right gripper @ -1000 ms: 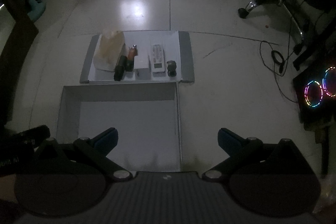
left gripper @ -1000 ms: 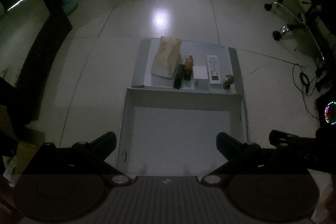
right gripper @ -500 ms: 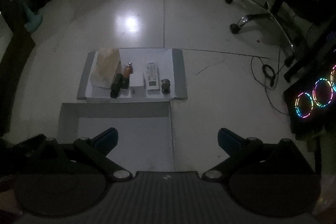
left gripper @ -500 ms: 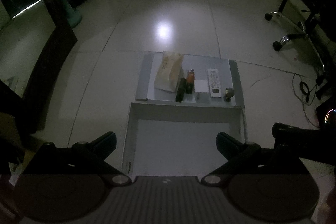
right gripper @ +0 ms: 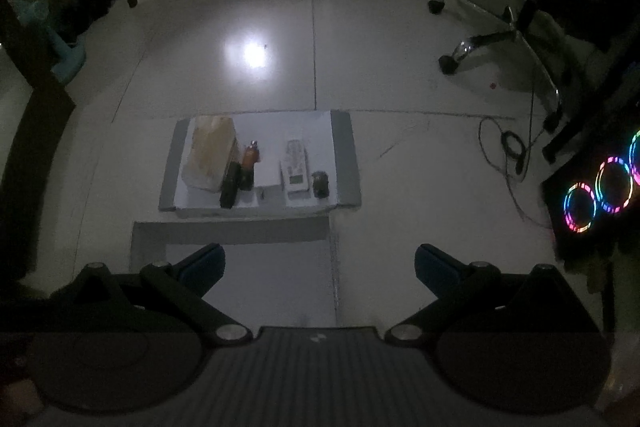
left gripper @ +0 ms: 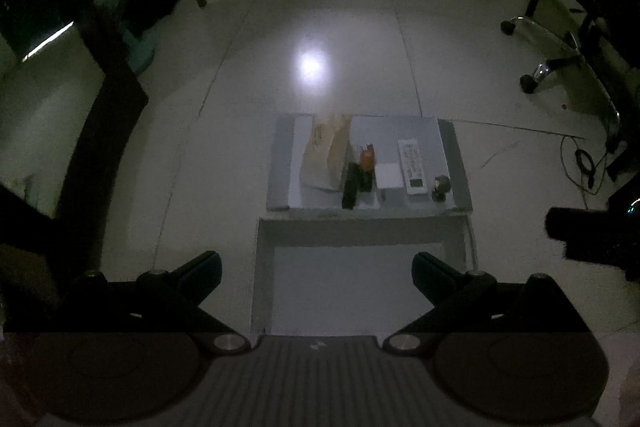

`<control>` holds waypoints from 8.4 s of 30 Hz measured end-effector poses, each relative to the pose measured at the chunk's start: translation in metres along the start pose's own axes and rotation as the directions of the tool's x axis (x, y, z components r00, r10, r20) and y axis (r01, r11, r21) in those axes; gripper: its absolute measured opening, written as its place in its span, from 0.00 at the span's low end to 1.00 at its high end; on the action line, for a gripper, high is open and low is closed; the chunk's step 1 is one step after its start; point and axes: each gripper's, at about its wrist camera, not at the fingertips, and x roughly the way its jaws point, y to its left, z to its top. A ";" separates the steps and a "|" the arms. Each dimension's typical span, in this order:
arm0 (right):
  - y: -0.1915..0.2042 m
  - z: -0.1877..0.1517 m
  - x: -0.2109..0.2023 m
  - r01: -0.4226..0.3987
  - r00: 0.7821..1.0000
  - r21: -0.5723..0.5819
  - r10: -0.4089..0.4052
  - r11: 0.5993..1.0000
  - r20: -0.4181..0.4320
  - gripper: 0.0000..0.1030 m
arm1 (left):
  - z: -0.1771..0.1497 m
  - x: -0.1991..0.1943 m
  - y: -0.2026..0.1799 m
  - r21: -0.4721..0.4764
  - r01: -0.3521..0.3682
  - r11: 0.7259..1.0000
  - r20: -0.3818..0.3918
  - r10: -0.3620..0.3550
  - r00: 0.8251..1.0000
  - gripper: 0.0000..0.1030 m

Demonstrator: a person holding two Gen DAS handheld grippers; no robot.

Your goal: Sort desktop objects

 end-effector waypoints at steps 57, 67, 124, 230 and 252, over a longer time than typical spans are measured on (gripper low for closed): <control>0.006 0.074 0.311 -0.118 0.993 -0.001 0.118 0.993 0.009 1.00 | 0.071 0.322 0.042 -0.434 -0.040 0.900 -0.089 0.002 0.996 0.99; 0.023 0.076 0.331 -0.161 0.987 -0.049 0.162 0.986 0.013 1.00 | 0.069 0.363 0.051 -0.601 -0.054 0.797 -0.156 -0.050 0.986 0.76; 0.141 0.084 0.408 -0.293 0.950 -0.473 0.310 0.831 -0.043 0.32 | 0.061 0.399 0.112 -0.445 0.147 0.884 -0.222 -0.268 0.937 0.06; -0.019 -0.097 0.280 -0.402 0.915 -0.024 0.402 0.915 -0.025 0.03 | -0.110 0.264 -0.022 0.011 0.234 0.972 -0.106 -0.232 0.967 0.06; -0.006 -0.099 0.223 -0.171 0.984 -0.302 0.176 0.938 -0.010 0.97 | -0.135 0.273 -0.020 -0.012 0.273 0.962 -0.181 -0.270 0.946 0.07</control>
